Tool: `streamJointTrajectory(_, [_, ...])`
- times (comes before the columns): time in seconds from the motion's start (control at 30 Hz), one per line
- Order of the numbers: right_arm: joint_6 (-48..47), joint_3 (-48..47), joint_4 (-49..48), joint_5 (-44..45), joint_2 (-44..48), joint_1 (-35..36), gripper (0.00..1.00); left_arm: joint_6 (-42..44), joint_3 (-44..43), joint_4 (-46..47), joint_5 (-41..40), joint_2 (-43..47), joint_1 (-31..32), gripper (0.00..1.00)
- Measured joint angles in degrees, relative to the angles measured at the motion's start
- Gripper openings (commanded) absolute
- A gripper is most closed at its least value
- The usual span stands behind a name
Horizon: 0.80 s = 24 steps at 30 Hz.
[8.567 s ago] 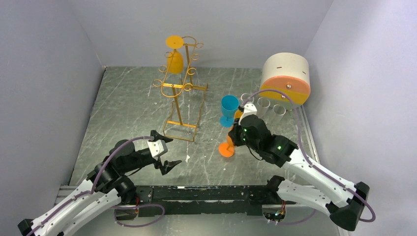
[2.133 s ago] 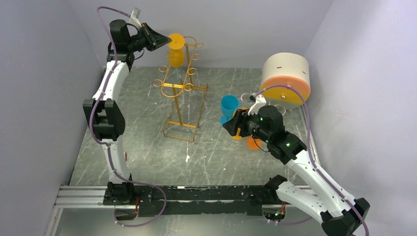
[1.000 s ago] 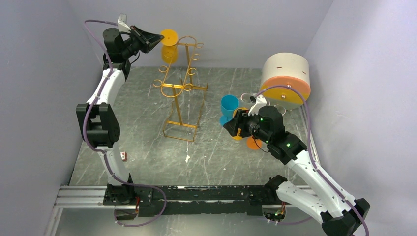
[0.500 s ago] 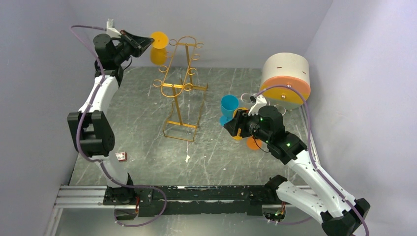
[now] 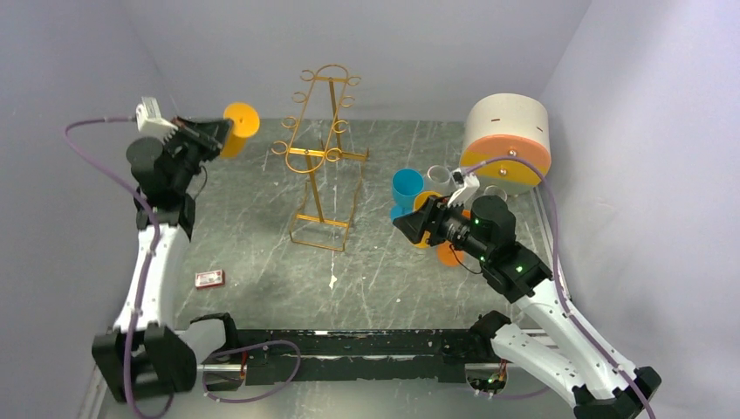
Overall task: Take the wine glass off the wine glass rack
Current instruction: Place the wine glass at the center of the board.
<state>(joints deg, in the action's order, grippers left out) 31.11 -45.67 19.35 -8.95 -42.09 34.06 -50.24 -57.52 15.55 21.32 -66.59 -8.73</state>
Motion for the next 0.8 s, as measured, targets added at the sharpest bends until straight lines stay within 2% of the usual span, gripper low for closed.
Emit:
streamJointTrajectory(0.23, [4.28, 5.55, -7.89, -5.79, -0.81, 0.02, 0.63, 5.29, 17.84, -8.28, -0.72, 20.02, 0.07, 0.07])
streamJointTrajectory(0.33, [6.54, 8.59, -11.93, -7.82, -1.53, 0.02, 0.62, 5.77, 22.82, -12.44, -0.79, 26.82, 0.07, 0.07])
streamJointTrajectory(0.47, [8.94, 11.63, -16.74, -8.92, -2.89, 0.02, 0.63, 6.4, 25.55, -20.52, -1.25, 36.04, 0.07, 0.07])
streamJointTrajectory(0.63, [10.47, 11.89, -20.85, -11.78, -5.35, 0.02, 0.67, 6.32, 25.66, -27.08, 0.55, 43.04, 0.11, 0.07])
streamJointTrajectory(0.8, [11.34, 11.91, -24.22, -14.93, -7.34, 0.02, 0.67, 6.4, 30.16, -28.48, 8.94, 46.16, 0.13, 0.07])
